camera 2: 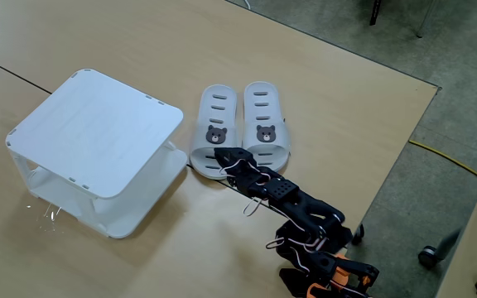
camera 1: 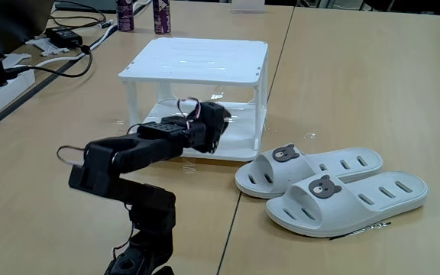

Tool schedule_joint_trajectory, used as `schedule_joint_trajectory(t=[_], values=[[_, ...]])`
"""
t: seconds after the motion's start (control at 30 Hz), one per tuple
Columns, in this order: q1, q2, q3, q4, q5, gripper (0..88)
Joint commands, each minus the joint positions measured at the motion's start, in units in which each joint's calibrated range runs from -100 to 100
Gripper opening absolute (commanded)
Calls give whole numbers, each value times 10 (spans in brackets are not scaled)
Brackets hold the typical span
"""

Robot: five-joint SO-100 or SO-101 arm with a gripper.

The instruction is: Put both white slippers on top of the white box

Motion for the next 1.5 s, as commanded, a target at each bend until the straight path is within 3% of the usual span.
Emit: schedule_joint_trajectory(t=[0.0,0.2,0.27,0.5,0.6,0.67,0.83,1.47], values=[[-12,69,-39,-3,4,8],[-42,140,-32,-9,4,9],[-40,163,-10,-74,4,8],[-35,279,216,-612,4,8],[-32,313,216,-751,4,14],[-32,321,216,-763,4,29],[-30,365,217,-777,4,176],[20,575,78,-793,4,180]])
